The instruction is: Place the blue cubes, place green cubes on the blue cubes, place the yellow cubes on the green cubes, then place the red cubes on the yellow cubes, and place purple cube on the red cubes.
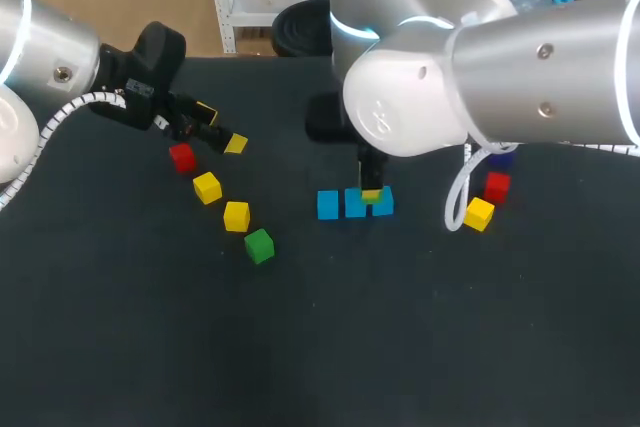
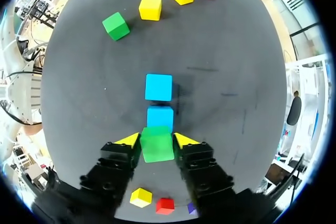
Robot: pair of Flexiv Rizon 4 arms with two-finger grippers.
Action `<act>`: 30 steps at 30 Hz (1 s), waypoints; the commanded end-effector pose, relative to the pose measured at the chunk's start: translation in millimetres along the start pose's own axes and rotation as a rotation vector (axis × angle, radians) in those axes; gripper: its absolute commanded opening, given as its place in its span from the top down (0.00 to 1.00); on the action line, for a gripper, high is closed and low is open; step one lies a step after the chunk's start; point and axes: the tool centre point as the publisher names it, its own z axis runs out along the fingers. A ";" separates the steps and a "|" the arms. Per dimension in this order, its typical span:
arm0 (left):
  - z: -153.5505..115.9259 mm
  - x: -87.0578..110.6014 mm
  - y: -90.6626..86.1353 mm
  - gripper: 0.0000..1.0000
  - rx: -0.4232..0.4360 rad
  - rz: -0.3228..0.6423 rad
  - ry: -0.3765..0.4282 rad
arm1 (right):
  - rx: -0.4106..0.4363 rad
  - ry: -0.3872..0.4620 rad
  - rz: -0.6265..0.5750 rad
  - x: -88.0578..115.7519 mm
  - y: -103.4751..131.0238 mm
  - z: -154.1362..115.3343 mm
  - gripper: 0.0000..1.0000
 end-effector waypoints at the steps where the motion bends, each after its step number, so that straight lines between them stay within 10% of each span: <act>1: -0.2 1.4 0.4 0.00 0.002 0.002 -0.005 | 0.006 -0.003 0.002 0.7 1.7 1.4 0.00; 7: -0.2 1.4 0.4 0.00 0.002 0.002 -0.005 | 0.007 -0.003 0.002 -0.2 1.3 2.5 0.00; 10: -0.2 1.4 0.4 0.00 0.002 0.002 -0.005 | 0.008 0.000 0.002 -0.2 1.1 2.6 0.55; 18: -0.2 1.4 0.4 0.00 0.002 0.002 -0.005 | 0.012 0.005 0.002 0.2 0.6 2.5 0.98; 30: -0.2 1.4 0.4 0.00 0.002 0.002 -0.005 | 0.006 -0.001 0.000 0.1 1.0 3.0 1.00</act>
